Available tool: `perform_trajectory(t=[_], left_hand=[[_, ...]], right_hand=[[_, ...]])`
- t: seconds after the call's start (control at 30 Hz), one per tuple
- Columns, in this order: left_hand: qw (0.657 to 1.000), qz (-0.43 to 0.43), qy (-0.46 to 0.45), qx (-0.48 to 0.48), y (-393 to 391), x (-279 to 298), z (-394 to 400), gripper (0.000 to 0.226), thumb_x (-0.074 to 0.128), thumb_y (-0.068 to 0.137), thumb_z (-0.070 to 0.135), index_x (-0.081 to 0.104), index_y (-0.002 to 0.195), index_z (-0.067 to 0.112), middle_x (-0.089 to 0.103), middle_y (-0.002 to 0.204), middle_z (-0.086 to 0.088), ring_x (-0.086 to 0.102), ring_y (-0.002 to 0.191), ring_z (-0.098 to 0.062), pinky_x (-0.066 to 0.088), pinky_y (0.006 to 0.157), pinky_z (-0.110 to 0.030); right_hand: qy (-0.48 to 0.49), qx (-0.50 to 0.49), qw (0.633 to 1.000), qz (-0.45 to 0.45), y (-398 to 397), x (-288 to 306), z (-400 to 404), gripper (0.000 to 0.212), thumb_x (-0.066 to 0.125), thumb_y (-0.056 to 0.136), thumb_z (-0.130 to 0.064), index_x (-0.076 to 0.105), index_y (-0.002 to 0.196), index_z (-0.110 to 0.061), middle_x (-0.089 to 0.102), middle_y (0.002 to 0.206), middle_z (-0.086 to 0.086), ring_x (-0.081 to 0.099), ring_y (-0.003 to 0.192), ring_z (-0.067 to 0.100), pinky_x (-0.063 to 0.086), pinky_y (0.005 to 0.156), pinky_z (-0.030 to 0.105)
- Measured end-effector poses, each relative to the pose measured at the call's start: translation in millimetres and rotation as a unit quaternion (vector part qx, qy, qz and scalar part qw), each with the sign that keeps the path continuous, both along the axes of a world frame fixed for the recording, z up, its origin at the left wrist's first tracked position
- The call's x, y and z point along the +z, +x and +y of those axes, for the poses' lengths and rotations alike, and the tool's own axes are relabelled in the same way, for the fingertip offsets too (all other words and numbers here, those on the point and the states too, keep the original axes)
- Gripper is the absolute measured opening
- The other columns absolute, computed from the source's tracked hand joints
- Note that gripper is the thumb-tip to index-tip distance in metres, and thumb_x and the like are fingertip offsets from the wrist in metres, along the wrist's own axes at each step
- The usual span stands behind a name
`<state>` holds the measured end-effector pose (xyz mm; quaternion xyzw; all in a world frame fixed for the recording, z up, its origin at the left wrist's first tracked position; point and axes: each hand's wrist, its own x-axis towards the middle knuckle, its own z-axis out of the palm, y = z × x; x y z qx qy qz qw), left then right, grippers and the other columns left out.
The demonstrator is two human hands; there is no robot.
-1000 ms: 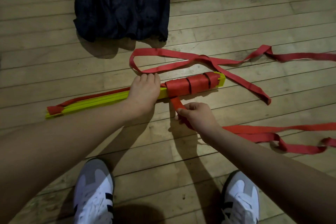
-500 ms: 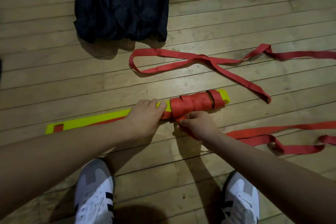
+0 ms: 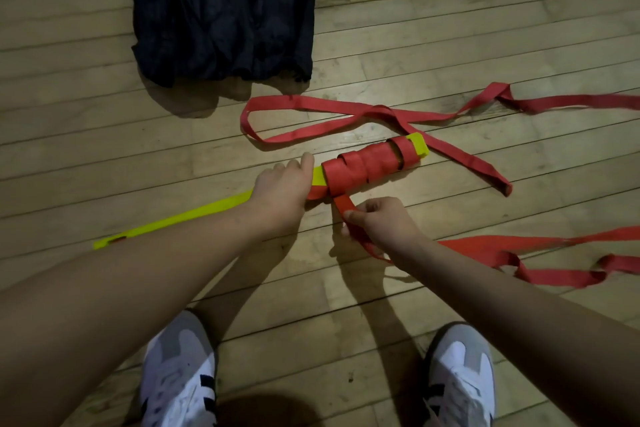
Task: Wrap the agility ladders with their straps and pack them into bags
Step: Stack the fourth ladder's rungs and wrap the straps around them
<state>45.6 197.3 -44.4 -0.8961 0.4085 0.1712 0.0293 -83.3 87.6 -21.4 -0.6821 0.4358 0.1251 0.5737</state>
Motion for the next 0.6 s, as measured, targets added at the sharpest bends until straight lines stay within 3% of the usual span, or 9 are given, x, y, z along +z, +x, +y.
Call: perform_trajectory(t=[0.13,0.27,0.33,0.43,0.53,0.6], left_hand=[[0.998,-0.068,-0.004,-0.015,3.7,-0.5,-9.5,0.062,0.073,0.082,0.026,0.037,0.129,0.011,0.050,0.121,-0.009,0.051,0.107,-0.025,0.042,0.082,-0.033],[0.990,-0.111,0.052,-0.074,-0.1,1.6,-11.9,0.048,0.060,0.089,0.024,0.042,0.128,0.003,0.044,0.124,-0.014,0.044,0.112,-0.029,0.039,0.090,-0.035],[0.989,-0.104,0.032,-0.101,-7.2,-2.7,-3.7,0.051,0.058,0.089,0.035,0.044,0.127,0.003,0.041,0.126,-0.013,0.041,0.115,-0.029,0.036,0.093,-0.036],[0.987,-0.077,-0.023,-0.138,-19.4,-8.7,19.1,0.059,0.059,0.082,0.047,0.047,0.121,0.004,0.045,0.116,-0.014,0.045,0.103,-0.030,0.039,0.088,-0.039],[0.982,-0.058,-0.060,-0.168,-27.4,-15.2,39.4,0.056,0.070,0.075,0.035,0.055,0.119,0.004,0.055,0.108,-0.020,0.057,0.092,-0.036,0.049,0.080,-0.041],[0.985,-0.022,-0.047,-0.162,-31.9,-12.2,43.5,0.054,0.066,0.083,0.032,0.050,0.130,0.011,0.054,0.115,-0.020,0.057,0.099,-0.038,0.048,0.083,-0.039]], right_hand=[[0.039,-0.006,0.999,0.010,-0.6,3.9,-0.7,0.023,0.057,0.095,-0.012,0.066,0.079,0.002,0.067,0.064,0.005,0.056,0.050,0.010,0.042,0.043,0.013],[0.073,-0.007,0.997,0.013,0.1,2.8,4.8,0.019,0.058,0.094,-0.007,0.068,0.090,0.008,0.069,0.071,0.009,0.058,0.052,0.009,0.045,0.047,0.013],[0.069,-0.003,0.998,0.014,1.8,1.8,7.0,0.015,0.058,0.093,-0.007,0.068,0.088,0.004,0.070,0.078,0.012,0.059,0.057,0.011,0.046,0.050,0.015],[0.071,-0.030,0.997,0.006,2.8,-0.6,7.4,0.013,0.057,0.092,-0.002,0.065,0.083,0.002,0.066,0.071,0.010,0.054,0.054,0.013,0.043,0.047,0.016],[0.061,-0.030,0.997,0.017,-2.4,-3.5,10.3,0.015,0.058,0.090,0.001,0.066,0.086,0.013,0.060,0.055,0.004,0.050,0.045,0.011,0.039,0.043,0.017],[0.072,-0.038,0.996,0.020,-9.1,-4.6,13.7,0.014,0.057,0.089,0.006,0.064,0.081,0.015,0.059,0.055,0.009,0.051,0.038,0.009,0.039,0.040,0.015]])
